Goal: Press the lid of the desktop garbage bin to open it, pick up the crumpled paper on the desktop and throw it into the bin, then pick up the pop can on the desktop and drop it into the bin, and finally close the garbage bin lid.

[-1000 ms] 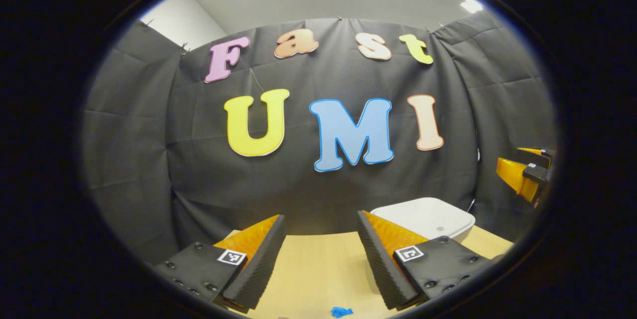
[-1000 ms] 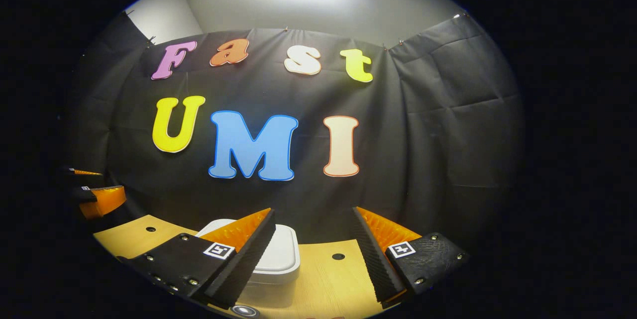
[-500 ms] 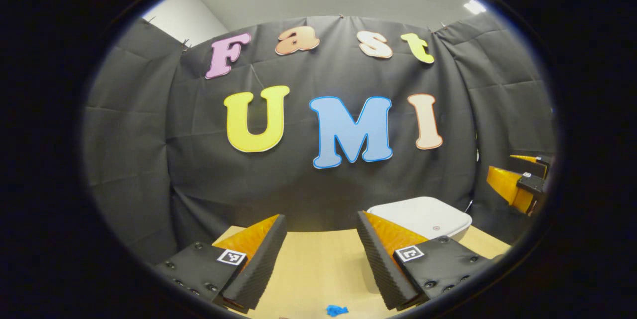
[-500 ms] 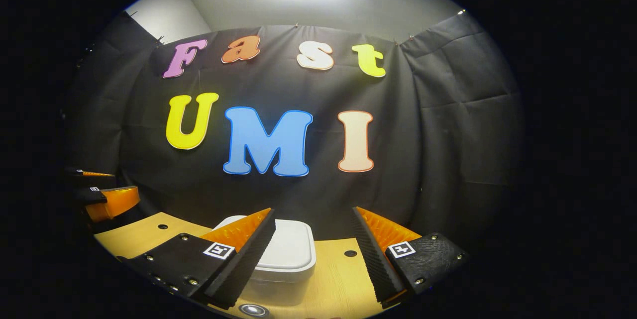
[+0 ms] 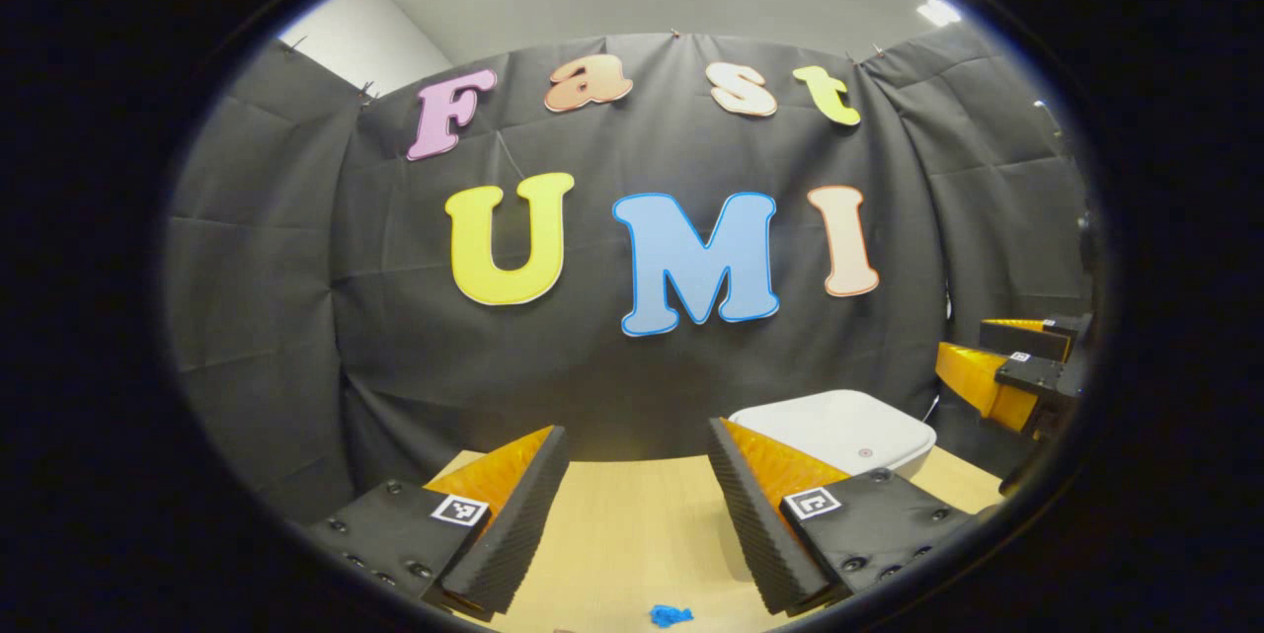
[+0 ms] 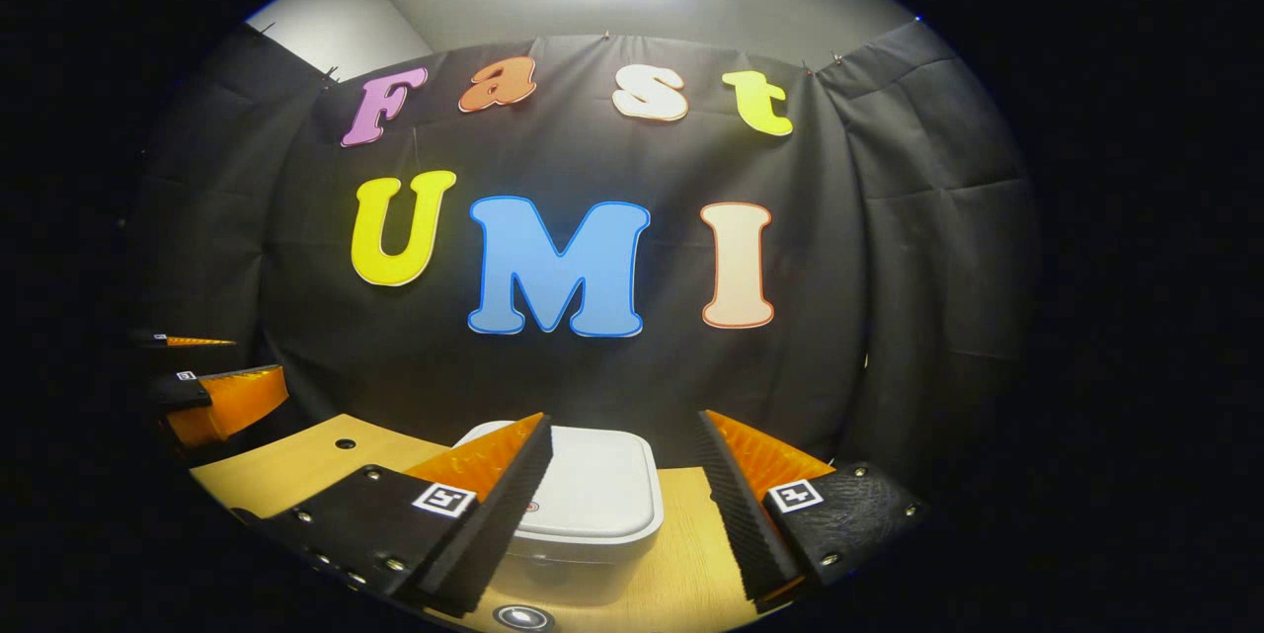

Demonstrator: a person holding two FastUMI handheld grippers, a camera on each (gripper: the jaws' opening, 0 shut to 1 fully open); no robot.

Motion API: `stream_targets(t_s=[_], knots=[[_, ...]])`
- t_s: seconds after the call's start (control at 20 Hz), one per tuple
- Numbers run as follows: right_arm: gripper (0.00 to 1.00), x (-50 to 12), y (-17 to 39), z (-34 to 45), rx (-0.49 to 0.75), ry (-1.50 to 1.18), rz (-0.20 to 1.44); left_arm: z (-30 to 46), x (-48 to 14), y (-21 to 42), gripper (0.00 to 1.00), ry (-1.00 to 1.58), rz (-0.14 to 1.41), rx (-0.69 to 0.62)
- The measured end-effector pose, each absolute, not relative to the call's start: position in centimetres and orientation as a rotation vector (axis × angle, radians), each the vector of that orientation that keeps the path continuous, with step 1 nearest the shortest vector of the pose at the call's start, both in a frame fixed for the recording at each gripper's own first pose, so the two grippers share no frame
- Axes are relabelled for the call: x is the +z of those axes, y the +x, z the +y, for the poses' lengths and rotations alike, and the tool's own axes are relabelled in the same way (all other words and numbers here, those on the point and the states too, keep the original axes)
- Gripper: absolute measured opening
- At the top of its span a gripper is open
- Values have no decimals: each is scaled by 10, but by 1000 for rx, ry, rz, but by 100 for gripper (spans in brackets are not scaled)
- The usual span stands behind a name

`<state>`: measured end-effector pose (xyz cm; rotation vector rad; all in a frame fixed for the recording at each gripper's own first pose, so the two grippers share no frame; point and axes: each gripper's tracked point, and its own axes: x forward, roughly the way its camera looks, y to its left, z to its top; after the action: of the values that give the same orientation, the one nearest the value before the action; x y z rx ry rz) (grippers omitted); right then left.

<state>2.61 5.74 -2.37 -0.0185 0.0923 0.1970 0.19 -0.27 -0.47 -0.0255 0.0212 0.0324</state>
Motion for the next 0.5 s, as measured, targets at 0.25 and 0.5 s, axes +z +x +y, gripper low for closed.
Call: stream_targets(t_s=[0.25,0.5], knots=[[84,-32,35,66,215,-10,120,-2,-5,6,96,-11,20,32],[64,-50,42,78,255,3,180,-2,-6,11,96,-5,19,30]])
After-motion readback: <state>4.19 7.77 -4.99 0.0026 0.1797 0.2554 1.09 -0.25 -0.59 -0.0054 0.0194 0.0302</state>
